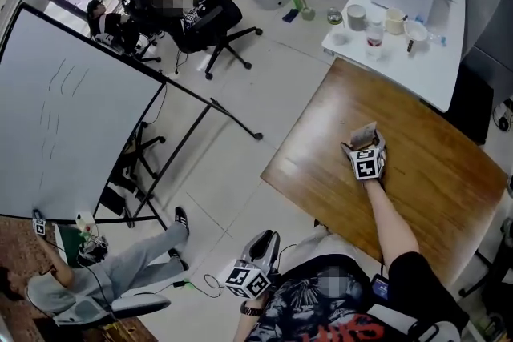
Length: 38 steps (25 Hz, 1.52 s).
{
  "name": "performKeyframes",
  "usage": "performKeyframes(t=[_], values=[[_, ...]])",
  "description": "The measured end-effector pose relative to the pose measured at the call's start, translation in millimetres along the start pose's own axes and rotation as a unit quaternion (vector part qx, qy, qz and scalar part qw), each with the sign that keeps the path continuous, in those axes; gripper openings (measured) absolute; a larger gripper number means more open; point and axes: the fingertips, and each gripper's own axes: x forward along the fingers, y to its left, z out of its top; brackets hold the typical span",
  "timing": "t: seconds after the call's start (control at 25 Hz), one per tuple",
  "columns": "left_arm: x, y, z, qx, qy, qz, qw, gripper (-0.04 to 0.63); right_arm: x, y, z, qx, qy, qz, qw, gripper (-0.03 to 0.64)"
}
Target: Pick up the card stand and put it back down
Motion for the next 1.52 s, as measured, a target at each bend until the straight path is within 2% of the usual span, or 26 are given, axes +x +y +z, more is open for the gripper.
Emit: performKeyframes(t=[0.12,0.16,0.2,0.28,0.32,0.4,0.44,0.48,0.52,0.56,0.64,0.76,0.84,0.92,1.0,1.08,1.16,1.28,1.52], values=[[0,9,6,-0.006,-0.004,0.006,1.0,0.072,10,7,-4,-0.005,0.034,0.002,0.999,0.554],[4,10,8,-0.006,-0.004,0.003,1.0,0.072,7,9,-5,0.009,0.044,0.011,0.999,0.58],[11,10,11,-0.006,-0.002,-0.003,1.0,0.072,-1,8,-8,0.035,0.047,0.015,0.998,0.58],[29,4,17,-0.004,0.003,-0.031,0.9995,0.071,-35,-2,-15,0.122,0.035,0.011,0.992,0.58],[41,-3,21,-0.001,0.007,-0.051,0.9987,0.071,-61,-5,-21,0.178,0.024,0.018,0.984,0.58],[66,-23,25,0.006,0.017,-0.099,0.9949,0.071,-123,-1,-37,0.291,-0.005,0.064,0.954,0.542],[78,-35,25,0.01,0.024,-0.126,0.9917,0.071,-157,-1,-45,0.338,-0.031,0.082,0.937,0.484],[91,-48,25,0.016,0.033,-0.152,0.9876,0.071,-194,-6,-51,0.366,-0.063,0.081,0.925,0.392],[105,-62,24,0.023,0.044,-0.18,0.9825,0.071,-232,-15,-56,0.372,-0.095,0.06,0.921,0.289],[119,-78,23,0.033,0.053,-0.208,0.9762,0.071,-268,-28,-59,0.365,-0.12,0.027,0.923,0.224],[147,-111,24,0.055,0.072,-0.26,0.9613,0.071,-332,-55,-63,0.35,-0.157,-0.038,0.923,0.157],[163,-159,26,0.085,0.097,-0.32,0.9384,0.071,-411,-71,-62,0.336,-0.192,-0.11,0.915,0.115],[165,-196,28,0.104,0.096,-0.354,0.9246,0.071,-455,-75,-48,0.318,-0.217,-0.144,0.912,0.104],[168,-235,33,0.117,0.085,-0.385,0.9117,0.071,-491,-82,-32,0.315,-0.255,-0.164,0.899,0.096],[166,-264,37,0.125,0.077,-0.409,0.9008,0.071,-517,-82,-19,0.321,-0.288,-0.177,0.885,0.049],[156,-273,40,0.126,0.073,-0.421,0.8954,0.071,-529,-70,-8,0.315,-0.307,-0.18,0.88,0.0],[145,-269,46,0.123,0.061,-0.42,0.8971,0.071,-529,-58,6,0.294,-0.31,-0.169,0.888,0.0],[133,-252,55,0.108,0.035,-0.4,0.9097,0.071,-521,-52,24,0.269,-0.305,-0.139,0.903,-0.008],[115,-199,63,0.096,0.011,-0.35,0.9317,0.071,-504,-34,51,0.246,-0.304,-0.097,0.915,-0.009]])
